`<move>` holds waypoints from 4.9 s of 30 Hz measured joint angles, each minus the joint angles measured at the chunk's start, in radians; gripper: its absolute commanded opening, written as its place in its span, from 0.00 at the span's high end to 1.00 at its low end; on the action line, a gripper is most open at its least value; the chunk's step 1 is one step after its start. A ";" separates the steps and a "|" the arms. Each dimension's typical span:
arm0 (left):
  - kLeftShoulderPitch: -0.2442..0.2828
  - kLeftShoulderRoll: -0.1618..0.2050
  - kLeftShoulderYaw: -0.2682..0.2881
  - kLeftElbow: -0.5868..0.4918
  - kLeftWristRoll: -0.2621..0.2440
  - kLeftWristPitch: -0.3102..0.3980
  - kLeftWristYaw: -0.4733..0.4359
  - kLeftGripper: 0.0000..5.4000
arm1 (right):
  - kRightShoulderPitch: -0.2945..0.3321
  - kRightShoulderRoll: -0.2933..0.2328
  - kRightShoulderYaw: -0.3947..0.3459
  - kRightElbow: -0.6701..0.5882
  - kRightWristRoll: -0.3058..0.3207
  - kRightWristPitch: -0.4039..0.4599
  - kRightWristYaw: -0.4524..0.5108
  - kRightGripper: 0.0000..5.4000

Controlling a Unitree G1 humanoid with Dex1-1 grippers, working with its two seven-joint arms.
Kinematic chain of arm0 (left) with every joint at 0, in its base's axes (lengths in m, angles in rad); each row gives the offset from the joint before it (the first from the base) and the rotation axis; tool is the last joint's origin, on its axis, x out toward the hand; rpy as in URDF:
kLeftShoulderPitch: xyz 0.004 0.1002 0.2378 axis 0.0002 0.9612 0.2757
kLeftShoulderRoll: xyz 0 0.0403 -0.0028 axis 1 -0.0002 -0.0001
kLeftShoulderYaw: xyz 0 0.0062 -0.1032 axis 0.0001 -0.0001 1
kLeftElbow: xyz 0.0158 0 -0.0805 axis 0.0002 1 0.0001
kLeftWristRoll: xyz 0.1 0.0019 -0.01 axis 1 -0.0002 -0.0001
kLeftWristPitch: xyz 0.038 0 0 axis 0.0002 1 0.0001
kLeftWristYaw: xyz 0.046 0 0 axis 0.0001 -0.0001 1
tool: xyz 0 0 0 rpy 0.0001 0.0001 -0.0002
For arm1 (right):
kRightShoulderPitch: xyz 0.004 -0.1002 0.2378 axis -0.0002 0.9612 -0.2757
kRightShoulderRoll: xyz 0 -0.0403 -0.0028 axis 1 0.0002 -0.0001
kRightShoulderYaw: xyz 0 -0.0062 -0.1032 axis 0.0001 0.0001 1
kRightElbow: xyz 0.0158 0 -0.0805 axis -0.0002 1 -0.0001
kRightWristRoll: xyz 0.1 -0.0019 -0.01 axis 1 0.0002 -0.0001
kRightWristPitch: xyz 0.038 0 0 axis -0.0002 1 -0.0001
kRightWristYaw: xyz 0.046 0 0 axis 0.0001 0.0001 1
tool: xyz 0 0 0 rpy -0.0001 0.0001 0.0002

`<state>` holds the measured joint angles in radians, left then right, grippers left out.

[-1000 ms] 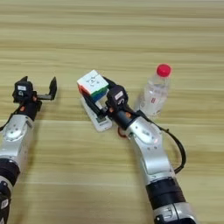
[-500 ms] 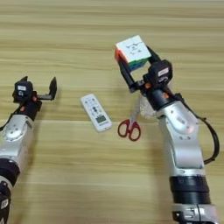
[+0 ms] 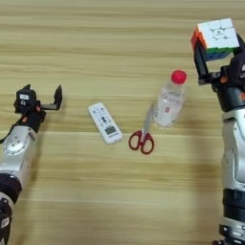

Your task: Move the objects on the table

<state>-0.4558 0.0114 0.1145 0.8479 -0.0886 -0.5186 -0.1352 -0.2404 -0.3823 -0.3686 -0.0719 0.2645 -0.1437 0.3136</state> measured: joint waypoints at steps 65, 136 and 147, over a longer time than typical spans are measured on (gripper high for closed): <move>0.000 0.004 0.001 0.009 0.000 0.000 0.000 0.00 | 0.022 0.039 0.073 0.576 -0.138 0.024 -0.194 0.09; -0.021 0.006 0.001 0.051 0.001 -0.009 -0.001 0.00 | 0.038 0.127 0.227 0.270 -0.083 -0.121 -0.021 0.00; -0.021 0.006 0.001 0.054 0.001 -0.010 -0.002 0.00 | -0.037 0.128 0.226 0.401 -0.076 -0.041 -0.023 0.07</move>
<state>-0.4772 0.0174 0.1154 0.9018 -0.0874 -0.5286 -0.1376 -0.2773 -0.2539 -0.1429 0.3294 0.1881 -0.1847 0.2910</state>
